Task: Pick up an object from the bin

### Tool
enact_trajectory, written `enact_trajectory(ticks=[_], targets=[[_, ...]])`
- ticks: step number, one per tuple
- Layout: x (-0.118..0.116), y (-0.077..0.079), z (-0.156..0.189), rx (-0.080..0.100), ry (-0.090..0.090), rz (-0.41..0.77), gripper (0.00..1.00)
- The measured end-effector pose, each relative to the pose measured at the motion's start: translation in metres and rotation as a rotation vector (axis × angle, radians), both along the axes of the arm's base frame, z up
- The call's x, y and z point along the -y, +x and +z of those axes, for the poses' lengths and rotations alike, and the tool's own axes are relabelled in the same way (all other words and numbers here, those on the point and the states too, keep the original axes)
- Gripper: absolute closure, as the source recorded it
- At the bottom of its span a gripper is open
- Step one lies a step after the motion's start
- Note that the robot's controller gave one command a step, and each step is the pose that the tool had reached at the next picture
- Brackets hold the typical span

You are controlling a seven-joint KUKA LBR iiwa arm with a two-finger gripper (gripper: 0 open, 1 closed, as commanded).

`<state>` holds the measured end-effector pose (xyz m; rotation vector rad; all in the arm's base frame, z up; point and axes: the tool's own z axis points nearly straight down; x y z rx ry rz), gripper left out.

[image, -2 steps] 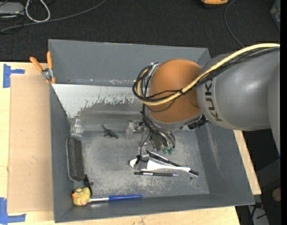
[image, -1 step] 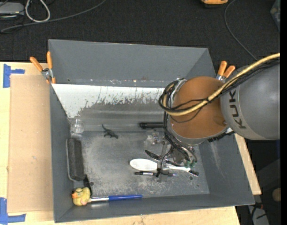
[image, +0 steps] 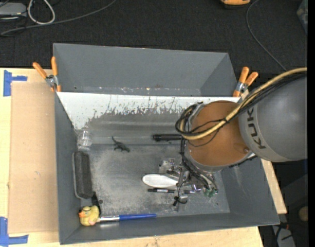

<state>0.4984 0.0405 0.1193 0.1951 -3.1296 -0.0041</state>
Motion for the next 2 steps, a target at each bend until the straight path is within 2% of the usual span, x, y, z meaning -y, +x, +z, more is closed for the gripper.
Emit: enact_trajectory(ticks=[1,2], targets=[[-0.0072,0.0163,-0.0522,0.010,0.001,0.049,0.00],[-0.0111,0.0139,-0.0497,0.007,0.001,-0.082,1.00]])
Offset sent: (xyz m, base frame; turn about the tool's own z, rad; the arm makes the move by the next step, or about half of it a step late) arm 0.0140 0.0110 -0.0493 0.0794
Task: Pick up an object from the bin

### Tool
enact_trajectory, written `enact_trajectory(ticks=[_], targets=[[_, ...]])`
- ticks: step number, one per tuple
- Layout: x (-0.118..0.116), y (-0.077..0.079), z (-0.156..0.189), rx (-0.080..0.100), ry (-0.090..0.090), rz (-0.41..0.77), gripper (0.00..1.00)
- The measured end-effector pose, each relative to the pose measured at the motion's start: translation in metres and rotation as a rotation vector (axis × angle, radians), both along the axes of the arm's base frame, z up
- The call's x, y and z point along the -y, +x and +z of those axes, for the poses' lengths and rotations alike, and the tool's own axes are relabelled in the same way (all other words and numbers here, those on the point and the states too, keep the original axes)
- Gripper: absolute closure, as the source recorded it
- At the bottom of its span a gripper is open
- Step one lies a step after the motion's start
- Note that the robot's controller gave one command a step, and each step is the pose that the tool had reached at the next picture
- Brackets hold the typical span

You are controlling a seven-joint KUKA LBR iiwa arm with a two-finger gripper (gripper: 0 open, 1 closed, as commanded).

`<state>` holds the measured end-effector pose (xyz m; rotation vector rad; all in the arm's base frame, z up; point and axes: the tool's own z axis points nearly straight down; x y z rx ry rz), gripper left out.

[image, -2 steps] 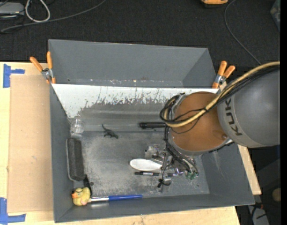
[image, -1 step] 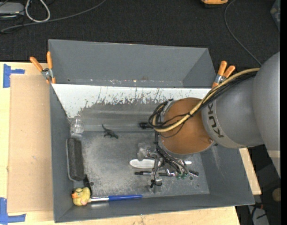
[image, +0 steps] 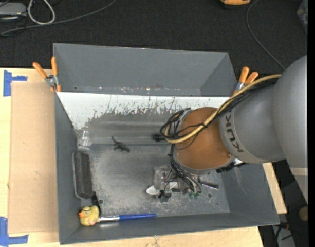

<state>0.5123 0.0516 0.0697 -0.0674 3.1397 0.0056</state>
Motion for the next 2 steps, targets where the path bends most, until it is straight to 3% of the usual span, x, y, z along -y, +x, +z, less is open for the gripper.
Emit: enact_trajectory(ticks=[1,2], targets=[[0.000,0.000,0.000,0.000,0.000,-0.001,1.00],[0.000,-0.003,0.033,-0.011,-0.001,-0.002,1.00]])
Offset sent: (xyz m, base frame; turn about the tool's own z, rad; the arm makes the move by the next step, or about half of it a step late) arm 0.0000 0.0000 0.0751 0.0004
